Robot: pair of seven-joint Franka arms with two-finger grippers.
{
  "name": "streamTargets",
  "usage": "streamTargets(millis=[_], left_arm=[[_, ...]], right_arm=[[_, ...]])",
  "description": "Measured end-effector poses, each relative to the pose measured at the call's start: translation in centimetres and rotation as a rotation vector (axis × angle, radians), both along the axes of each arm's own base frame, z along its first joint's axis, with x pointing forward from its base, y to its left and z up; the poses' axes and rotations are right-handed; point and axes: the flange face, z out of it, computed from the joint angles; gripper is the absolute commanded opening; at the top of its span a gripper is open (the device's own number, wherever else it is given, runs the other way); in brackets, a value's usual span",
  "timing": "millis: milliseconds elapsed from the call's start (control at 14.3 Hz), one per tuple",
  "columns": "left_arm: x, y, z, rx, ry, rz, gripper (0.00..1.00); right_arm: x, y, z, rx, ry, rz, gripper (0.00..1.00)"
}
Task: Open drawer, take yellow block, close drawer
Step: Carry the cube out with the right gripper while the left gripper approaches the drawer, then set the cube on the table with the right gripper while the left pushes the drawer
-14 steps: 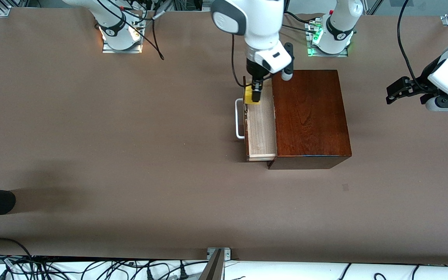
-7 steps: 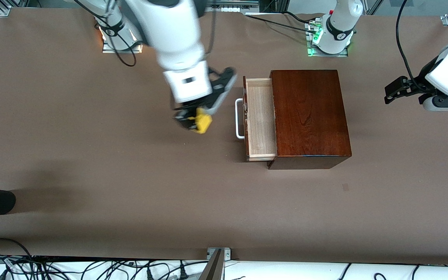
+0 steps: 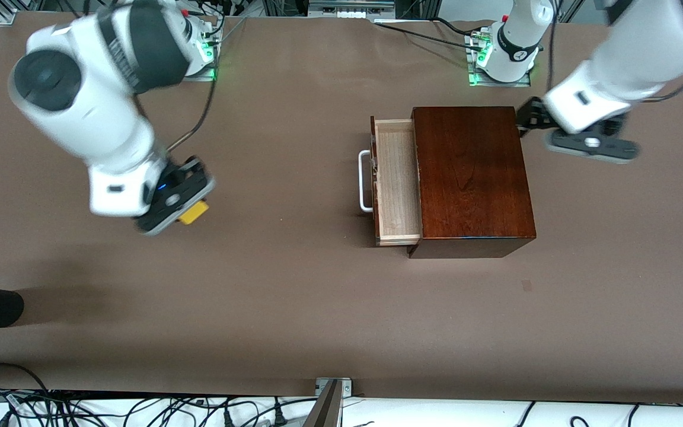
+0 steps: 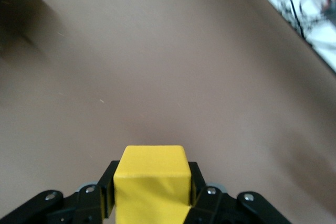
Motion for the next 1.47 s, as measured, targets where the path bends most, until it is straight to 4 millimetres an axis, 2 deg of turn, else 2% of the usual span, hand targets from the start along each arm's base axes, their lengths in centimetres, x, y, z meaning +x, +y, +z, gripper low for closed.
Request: streamTargets(millis=[140, 280, 350, 420, 560, 700, 840, 979, 1189, 1329, 1469], left_arm=[[-1.6, -6.3, -2.6, -0.029, 0.074, -0.112, 1.0], [-3.6, -13.1, -4.9, -0.053, 0.123, -0.221, 1.0], [-4.2, -16.1, -5.2, -0.066, 0.128, -0.256, 1.0], [-4.6, -18.5, -5.4, -0.085, 0.134, -0.286, 1.0], [-5.7, -22.0, -5.7, -0.135, 0.162, -0.338, 1.0], [-6.8, -24.5, -6.7, -0.162, 0.177, -0.437, 1.0], [-7.1, -26.4, -8.2, -0.213, 0.17, -0.58, 1.0], [-6.5, -26.7, -10.1, -0.258, 0.194, -0.733, 1.0], [-4.6, -27.0, -13.8, -0.349, 0.187, -1.016, 1.0], [-3.6, -27.5, -17.1, -0.375, 0.18, -1.168, 1.0], [-3.6, -29.1, -20.1, -0.353, 0.157, -1.257, 1.0]], right_arm=[[0.5, -3.5, -3.7, -0.013, 0.061, -0.128, 0.0], [0.2, -4.9, -7.2, -0.023, 0.093, -0.235, 0.0], [0.0, -5.4, -9.2, -0.023, 0.094, -0.285, 0.0], [-0.2, -5.7, -11.4, -0.02, 0.084, -0.328, 0.0], [-1.1, -6.5, -16.4, -0.011, 0.058, -0.386, 0.0], [-2.4, -7.5, -20.5, -0.015, 0.06, -0.43, 0.0], [-3.6, -8.4, -23.3, -0.025, 0.071, -0.475, 0.0], [-4.4, -9.7, -25.8, -0.028, 0.066, -0.505, 0.0], [-5.7, -11.1, -29.8, -0.027, 0.054, -0.528, 0.0], [-6.0, -11.5, -31.4, -0.027, 0.048, -0.537, 0.0], [-5.9, -11.6, -31.6, -0.025, 0.041, -0.538, 0.0]])
